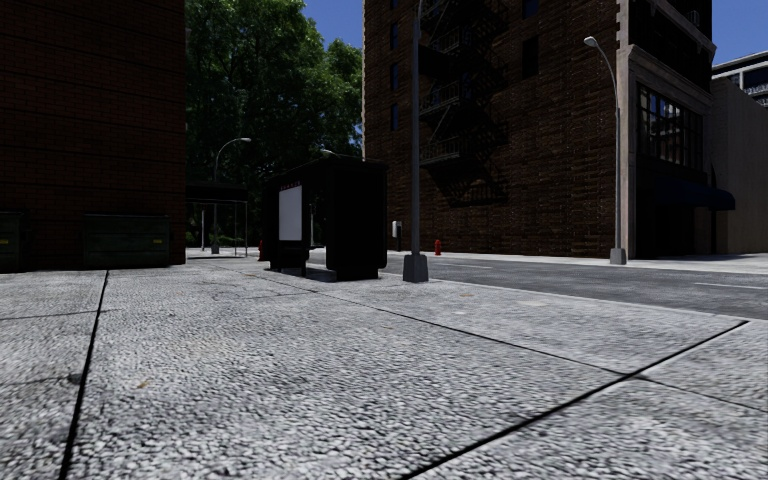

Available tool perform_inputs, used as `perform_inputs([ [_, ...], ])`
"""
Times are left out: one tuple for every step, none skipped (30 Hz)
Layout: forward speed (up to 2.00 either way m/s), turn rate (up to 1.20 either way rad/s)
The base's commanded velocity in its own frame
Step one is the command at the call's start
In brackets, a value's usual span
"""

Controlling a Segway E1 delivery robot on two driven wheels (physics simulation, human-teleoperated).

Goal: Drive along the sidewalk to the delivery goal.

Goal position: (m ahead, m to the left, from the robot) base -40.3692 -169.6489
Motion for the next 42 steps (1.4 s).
perform_inputs([
  [0.00,0.00],
  [0.00,0.00],
  [0.00,0.00],
  [0.00,0.00],
  [0.00,0.00],
  [0.00,0.00],
  [0.00,0.00],
  [0.00,0.00],
  [0.00,0.00],
  [0.00,0.00],
  [0.00,0.00],
  [0.00,0.00],
  [0.00,0.00],
  [0.00,0.00],
  [0.00,0.00],
  [0.00,0.00],
  [0.00,0.00],
  [0.00,0.00],
  [0.00,0.00],
  [0.00,0.00],
  [0.00,0.00],
  [0.00,0.00],
  [0.00,0.00],
  [0.00,0.00],
  [0.00,0.00],
  [0.00,0.00],
  [0.00,0.00],
  [0.00,0.00],
  [0.00,0.00],
  [0.00,0.00],
  [0.00,-0.05],
  [0.03,-0.08],
  [0.03,-0.08],
  [0.15,-0.16],
  [0.43,-0.30],
  [0.63,-0.37],
  [0.73,-0.39],
  [0.73,-0.39],
  [0.76,-0.40],
  [0.80,-0.50],
  [0.82,-0.57],
  [0.83,-0.60],
])
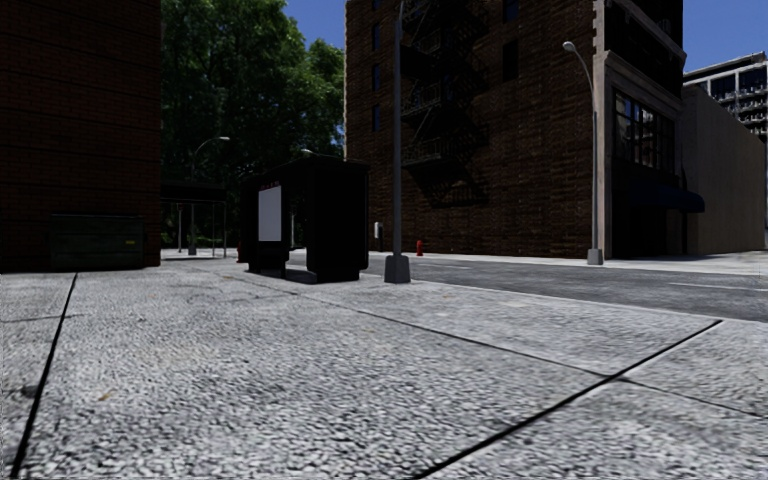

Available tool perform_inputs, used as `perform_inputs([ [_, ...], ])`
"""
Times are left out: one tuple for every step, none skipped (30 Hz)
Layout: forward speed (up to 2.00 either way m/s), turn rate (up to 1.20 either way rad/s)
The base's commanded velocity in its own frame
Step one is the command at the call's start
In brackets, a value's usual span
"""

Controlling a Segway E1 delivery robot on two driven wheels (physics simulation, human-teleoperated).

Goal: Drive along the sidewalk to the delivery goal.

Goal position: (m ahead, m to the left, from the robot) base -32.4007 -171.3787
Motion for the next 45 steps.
perform_inputs([
  [0.83,-0.60],
  [0.85,-0.61],
  [0.90,-0.61],
  [0.95,-0.61],
  [0.95,-0.61],
  [0.98,-0.61],
  [0.99,-0.61],
  [0.99,-0.61],
  [1.00,-0.61],
  [1.00,-0.61],
  [1.00,-0.61],
  [1.00,-0.61],
  [1.00,-0.65],
  [1.00,-0.66],
  [1.00,-0.66],
  [1.00,-0.66],
  [1.00,-0.66],
  [1.00,-0.66],
  [1.00,-0.66],
  [1.00,-0.66],
  [1.01,-0.66],
  [1.01,-0.66],
  [1.01,-0.67],
  [1.01,-0.67],
  [1.01,-0.71],
  [1.01,-0.77],
  [1.01,-0.79],
  [1.01,-0.79],
  [1.01,-0.79],
  [1.01,-0.79],
  [1.01,-0.79],
  [1.01,-0.79],
  [1.01,-0.79],
  [1.01,-0.79],
  [1.01,-0.79],
  [1.01,-0.79],
  [1.01,-0.79],
  [1.01,-0.79],
  [1.01,-0.79],
  [1.01,-0.79],
  [1.01,-0.79],
  [1.01,-0.79],
  [1.01,-0.79],
  [1.01,-0.79],
  [1.01,-0.79],
])
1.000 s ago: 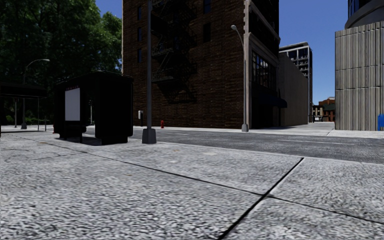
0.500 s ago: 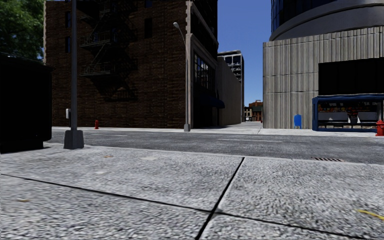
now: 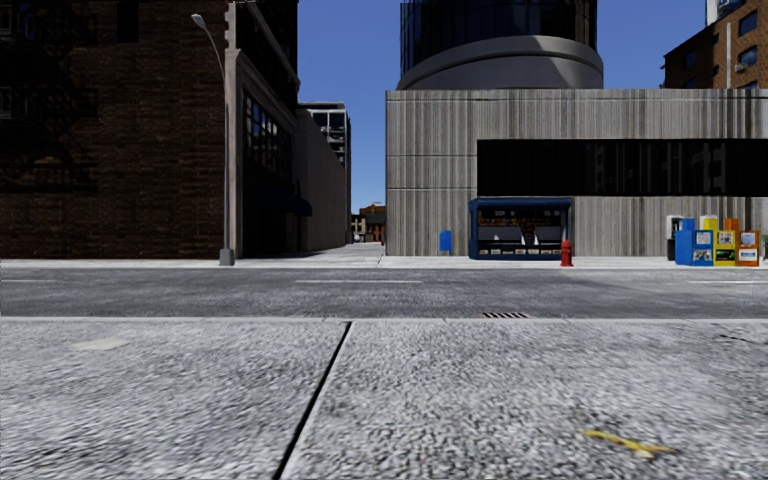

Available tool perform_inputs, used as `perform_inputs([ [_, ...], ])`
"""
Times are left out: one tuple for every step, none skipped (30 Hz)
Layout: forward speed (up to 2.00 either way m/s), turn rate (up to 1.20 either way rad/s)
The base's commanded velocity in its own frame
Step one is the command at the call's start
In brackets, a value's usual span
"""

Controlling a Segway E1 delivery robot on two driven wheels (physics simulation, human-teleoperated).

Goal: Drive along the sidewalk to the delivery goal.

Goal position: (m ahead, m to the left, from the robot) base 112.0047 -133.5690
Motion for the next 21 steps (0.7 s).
perform_inputs([
  [1.01,-0.79],
  [1.01,-0.79],
  [1.02,-0.79],
  [1.04,-0.79],
  [1.08,-0.79],
  [1.12,-0.79],
  [1.12,-0.79],
  [1.14,-0.79],
  [1.15,-0.79],
  [1.15,-0.79],
  [1.15,-0.79],
  [1.15,-0.79],
  [1.16,-0.79],
  [1.18,-0.79],
  [1.20,-0.79],
  [1.20,-0.79],
  [1.23,-0.79],
  [1.24,-0.79],
  [1.25,-0.79],
  [1.26,-0.79],
  [1.26,-0.79],
])
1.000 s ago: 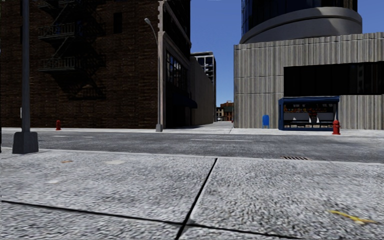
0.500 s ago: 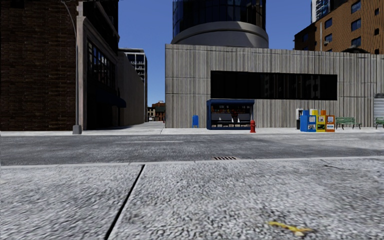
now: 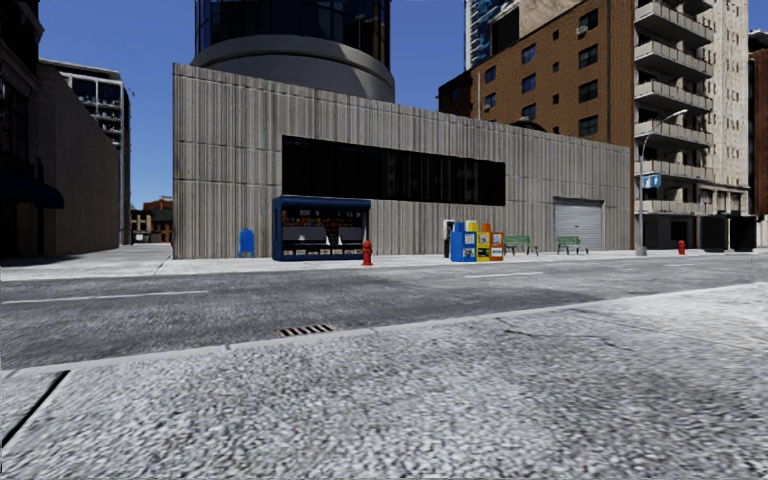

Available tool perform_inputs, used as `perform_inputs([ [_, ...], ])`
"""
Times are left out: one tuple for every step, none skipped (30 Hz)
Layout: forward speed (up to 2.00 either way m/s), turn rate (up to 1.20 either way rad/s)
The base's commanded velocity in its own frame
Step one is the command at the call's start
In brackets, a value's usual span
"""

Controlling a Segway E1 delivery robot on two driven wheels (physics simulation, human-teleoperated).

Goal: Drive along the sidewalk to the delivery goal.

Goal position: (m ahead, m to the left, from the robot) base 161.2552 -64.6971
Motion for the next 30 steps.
perform_inputs([
  [1.27,-0.79],
  [1.30,-0.79],
  [1.31,-0.79],
  [1.33,-0.79],
  [1.33,-0.79],
  [1.35,-0.79],
  [1.45,-0.79],
  [2.00,-0.79],
  [2.00,-0.79],
  [2.00,-0.79],
  [2.00,-0.79],
  [2.00,-0.79],
  [2.00,-0.79],
  [2.00,-0.79],
  [2.00,-0.79],
  [2.00,-0.79],
  [2.00,-0.79],
  [2.00,-0.79],
  [2.00,-0.79],
  [2.00,-0.79],
  [2.00,-0.79],
  [2.00,-0.79],
  [2.00,-0.79],
  [2.00,-0.79],
  [2.00,-0.79],
  [2.00,-0.79],
  [2.00,-0.79],
  [2.00,-0.79],
  [2.00,-0.79],
  [2.00,-0.79],
])
